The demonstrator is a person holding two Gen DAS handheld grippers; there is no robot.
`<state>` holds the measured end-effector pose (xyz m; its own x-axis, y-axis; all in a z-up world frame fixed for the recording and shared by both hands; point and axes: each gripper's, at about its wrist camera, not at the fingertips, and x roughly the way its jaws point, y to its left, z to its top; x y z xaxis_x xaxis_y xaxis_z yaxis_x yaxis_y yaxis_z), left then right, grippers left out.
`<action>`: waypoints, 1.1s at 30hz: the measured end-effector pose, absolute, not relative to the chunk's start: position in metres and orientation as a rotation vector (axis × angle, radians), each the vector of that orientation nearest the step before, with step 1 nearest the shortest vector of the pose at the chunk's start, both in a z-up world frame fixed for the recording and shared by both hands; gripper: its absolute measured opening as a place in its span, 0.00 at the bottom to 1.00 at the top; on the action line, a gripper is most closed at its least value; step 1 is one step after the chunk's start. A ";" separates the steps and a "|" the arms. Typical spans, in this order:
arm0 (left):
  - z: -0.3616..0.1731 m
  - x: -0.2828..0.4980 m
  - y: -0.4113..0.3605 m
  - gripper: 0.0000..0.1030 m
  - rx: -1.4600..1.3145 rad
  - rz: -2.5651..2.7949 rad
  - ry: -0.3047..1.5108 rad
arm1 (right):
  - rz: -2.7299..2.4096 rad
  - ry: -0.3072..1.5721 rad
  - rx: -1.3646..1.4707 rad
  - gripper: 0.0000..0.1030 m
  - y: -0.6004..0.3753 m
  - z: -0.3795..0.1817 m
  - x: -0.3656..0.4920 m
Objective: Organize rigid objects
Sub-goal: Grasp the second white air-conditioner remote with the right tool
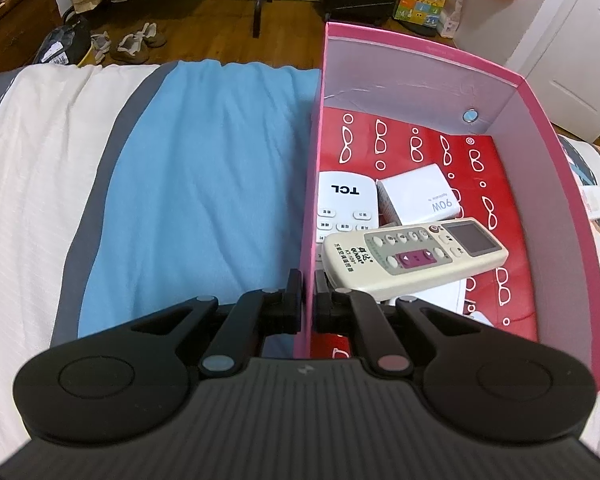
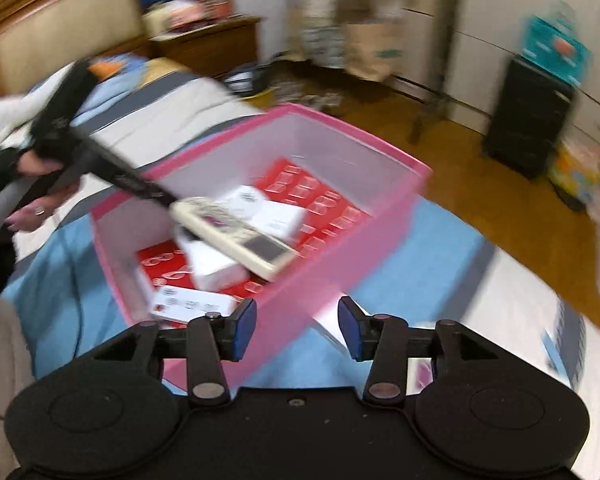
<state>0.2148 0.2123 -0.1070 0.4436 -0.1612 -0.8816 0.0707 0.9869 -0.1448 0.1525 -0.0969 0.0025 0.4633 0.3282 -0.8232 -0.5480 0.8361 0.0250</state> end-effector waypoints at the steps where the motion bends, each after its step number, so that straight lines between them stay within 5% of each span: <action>1: -0.107 0.215 0.213 0.04 -0.097 -0.143 1.107 | 0.512 0.959 -0.251 0.50 -0.104 -0.005 0.154; 12: -0.107 0.217 0.207 0.04 -0.064 -0.134 1.117 | 0.263 1.077 -0.176 0.50 -0.172 -0.061 0.169; 16: -0.108 0.218 0.207 0.04 -0.063 -0.134 1.119 | 0.274 1.088 -0.250 0.64 -0.164 -0.073 0.180; 20: -0.110 0.218 0.208 0.04 -0.066 -0.135 1.126 | 0.350 1.106 -0.299 0.65 -0.153 -0.085 0.194; 33: -0.111 0.218 0.206 0.04 -0.062 -0.133 1.124 | 0.266 1.040 -0.255 0.56 -0.137 -0.081 0.190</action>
